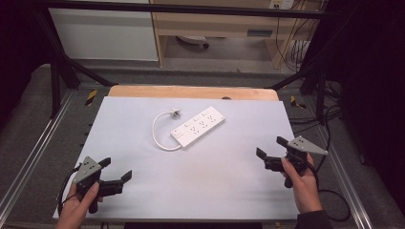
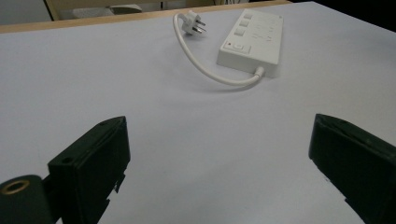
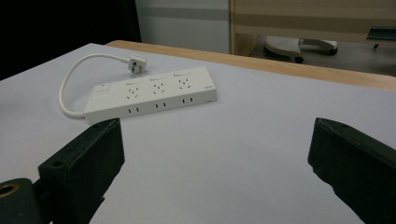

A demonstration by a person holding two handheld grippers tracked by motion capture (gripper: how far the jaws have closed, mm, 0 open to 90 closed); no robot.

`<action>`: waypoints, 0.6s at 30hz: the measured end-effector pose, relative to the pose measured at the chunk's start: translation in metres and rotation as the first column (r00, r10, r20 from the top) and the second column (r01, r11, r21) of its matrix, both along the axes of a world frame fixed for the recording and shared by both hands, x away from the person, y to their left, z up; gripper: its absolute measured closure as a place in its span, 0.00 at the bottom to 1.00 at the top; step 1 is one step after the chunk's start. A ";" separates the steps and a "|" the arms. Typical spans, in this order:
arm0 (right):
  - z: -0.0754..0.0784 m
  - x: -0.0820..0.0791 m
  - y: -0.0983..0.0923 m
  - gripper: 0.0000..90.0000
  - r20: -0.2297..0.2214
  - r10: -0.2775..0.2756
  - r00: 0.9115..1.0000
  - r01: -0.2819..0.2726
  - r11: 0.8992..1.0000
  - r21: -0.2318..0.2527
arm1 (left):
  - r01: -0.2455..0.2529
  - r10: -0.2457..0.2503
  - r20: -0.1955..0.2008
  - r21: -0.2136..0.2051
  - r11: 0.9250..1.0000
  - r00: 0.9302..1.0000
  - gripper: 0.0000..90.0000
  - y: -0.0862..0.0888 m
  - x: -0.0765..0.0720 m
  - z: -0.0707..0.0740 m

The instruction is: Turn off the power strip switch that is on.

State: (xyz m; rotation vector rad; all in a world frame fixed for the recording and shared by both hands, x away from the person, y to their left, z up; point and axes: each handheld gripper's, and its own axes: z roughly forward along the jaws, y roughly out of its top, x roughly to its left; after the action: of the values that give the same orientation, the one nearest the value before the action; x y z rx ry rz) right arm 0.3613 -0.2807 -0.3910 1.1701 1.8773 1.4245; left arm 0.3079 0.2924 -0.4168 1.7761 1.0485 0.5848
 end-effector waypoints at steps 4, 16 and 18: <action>-0.008 -0.005 -0.001 0.05 0.007 -0.005 1.000 0.005 1.000 -0.007 | 0.000 0.000 0.003 -0.004 1.000 1.000 0.06 0.000 0.000 0.000; -0.038 -0.006 0.008 0.05 -0.031 0.023 0.999 -0.023 1.000 -0.012 | 0.002 -0.002 0.004 -0.014 1.000 1.000 0.06 0.000 0.000 0.000; -0.044 -0.006 0.013 0.06 -0.058 0.028 0.998 -0.029 0.999 -0.019 | 0.006 -0.006 0.002 -0.014 1.000 1.000 0.06 0.000 0.000 0.000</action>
State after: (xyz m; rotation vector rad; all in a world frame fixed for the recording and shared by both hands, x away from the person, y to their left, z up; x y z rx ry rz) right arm 0.3557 -0.2674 -0.4351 1.1907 1.9505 1.3979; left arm 0.3081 0.2920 -0.4165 1.7659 1.0431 0.5746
